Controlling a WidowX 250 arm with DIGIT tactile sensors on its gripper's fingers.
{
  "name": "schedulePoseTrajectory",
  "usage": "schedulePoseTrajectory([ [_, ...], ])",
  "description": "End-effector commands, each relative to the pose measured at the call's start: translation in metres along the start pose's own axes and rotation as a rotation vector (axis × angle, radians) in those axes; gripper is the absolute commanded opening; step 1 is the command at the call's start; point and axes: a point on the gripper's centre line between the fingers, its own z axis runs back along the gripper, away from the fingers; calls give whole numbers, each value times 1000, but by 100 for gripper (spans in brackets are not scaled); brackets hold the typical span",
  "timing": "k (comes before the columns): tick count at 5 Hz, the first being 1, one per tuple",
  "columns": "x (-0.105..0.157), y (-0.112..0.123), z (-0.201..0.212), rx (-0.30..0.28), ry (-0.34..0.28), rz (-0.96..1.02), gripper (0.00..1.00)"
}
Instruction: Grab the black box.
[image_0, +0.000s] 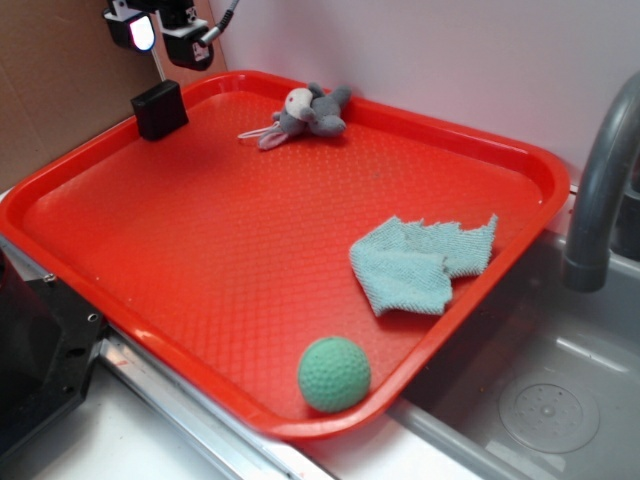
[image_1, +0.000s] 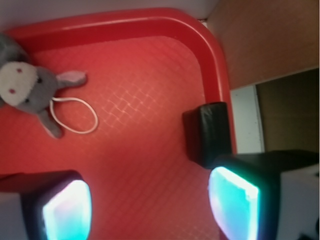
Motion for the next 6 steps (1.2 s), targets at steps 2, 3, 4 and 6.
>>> schedulePoseTrajectory([
  [2, -1, 42, 4, 89, -35, 112, 100],
  [3, 3, 43, 4, 83, -47, 115, 100],
  [4, 11, 44, 2, 102, -40, 108, 100],
  [6, 25, 37, -17, 41, -60, 91, 100],
])
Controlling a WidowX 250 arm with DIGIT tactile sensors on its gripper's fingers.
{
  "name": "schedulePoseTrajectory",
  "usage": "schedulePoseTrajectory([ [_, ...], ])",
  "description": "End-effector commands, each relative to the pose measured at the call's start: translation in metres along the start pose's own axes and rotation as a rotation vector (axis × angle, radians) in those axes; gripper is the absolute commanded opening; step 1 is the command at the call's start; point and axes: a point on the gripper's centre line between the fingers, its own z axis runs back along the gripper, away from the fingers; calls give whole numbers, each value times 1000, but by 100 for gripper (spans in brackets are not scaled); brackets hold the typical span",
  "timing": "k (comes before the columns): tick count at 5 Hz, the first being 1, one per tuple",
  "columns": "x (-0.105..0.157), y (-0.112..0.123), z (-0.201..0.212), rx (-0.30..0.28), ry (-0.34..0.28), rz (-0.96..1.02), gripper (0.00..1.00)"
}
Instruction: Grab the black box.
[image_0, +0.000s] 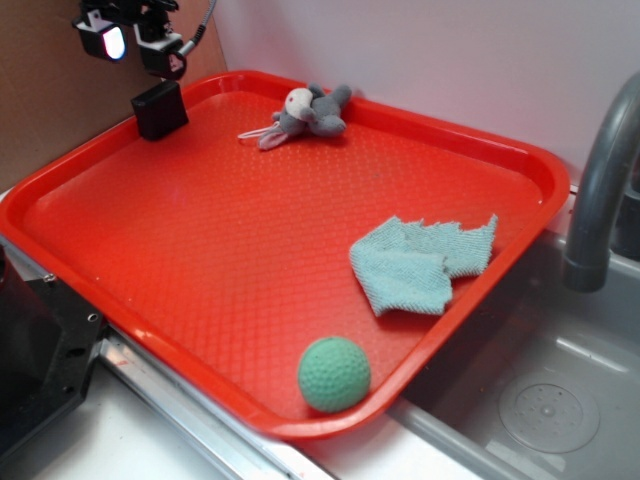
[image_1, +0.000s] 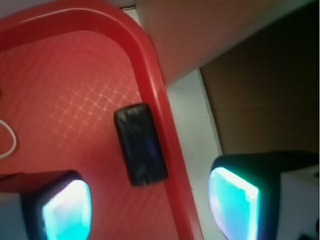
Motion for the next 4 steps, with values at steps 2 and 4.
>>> schedulePoseTrajectory([
  [2, 16, -12, 4, 8, -70, -44, 100],
  [4, 17, -12, 3, 6, -77, -42, 100],
])
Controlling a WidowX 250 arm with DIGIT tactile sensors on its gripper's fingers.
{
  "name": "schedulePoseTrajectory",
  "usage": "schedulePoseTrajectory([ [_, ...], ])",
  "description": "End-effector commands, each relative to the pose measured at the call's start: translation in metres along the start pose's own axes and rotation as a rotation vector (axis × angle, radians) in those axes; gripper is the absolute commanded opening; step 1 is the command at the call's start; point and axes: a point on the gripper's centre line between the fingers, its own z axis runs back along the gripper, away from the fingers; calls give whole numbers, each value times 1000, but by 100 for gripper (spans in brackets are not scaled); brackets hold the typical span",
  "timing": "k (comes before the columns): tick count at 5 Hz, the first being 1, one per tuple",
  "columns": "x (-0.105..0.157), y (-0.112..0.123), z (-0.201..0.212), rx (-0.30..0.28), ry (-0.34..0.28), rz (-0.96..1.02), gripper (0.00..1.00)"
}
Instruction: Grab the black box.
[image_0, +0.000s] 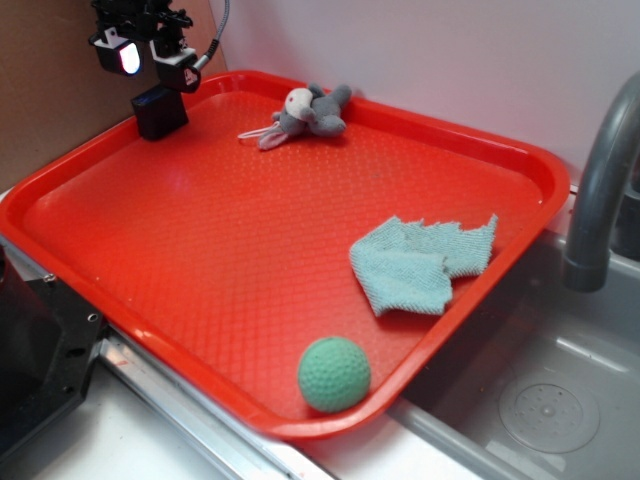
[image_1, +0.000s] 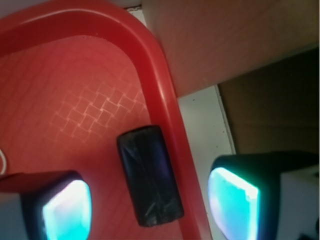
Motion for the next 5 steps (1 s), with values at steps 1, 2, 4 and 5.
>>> schedulePoseTrajectory([
  [1, 7, -4, 13, 10, -47, -26, 100],
  [2, 7, -4, 13, 10, -47, -26, 100],
  [4, 8, -16, -7, -8, -16, -49, 100],
  [5, 3, -30, -18, -4, 10, -87, 100],
])
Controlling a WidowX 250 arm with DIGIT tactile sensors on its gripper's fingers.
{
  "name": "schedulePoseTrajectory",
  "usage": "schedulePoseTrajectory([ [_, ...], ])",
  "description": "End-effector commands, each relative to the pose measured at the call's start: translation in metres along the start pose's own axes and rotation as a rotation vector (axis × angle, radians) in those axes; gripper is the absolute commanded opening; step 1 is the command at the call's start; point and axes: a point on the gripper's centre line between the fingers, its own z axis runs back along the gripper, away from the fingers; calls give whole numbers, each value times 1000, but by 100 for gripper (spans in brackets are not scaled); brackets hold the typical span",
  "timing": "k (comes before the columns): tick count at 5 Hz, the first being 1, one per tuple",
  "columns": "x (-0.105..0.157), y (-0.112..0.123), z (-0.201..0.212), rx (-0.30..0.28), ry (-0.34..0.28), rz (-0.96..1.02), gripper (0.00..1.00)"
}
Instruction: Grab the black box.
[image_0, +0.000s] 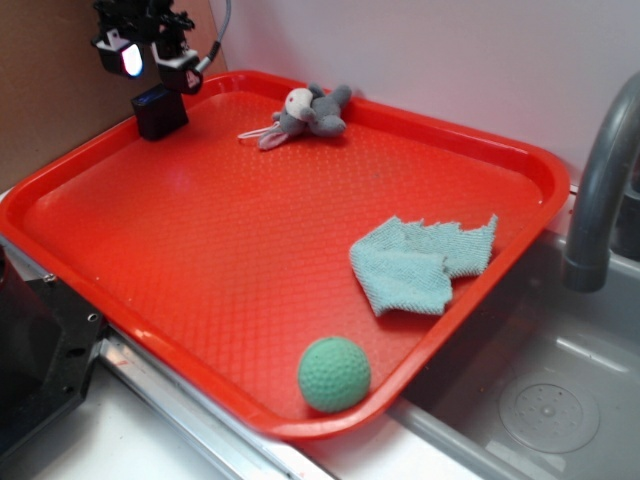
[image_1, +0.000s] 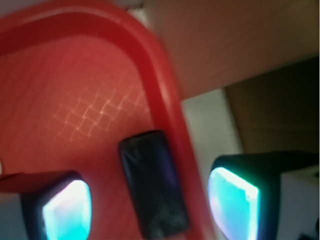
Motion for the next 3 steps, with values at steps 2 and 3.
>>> schedulePoseTrajectory([
  [2, 3, -22, 0, 37, -17, -71, 0],
  [3, 3, -23, -1, 43, -15, -76, 0],
])
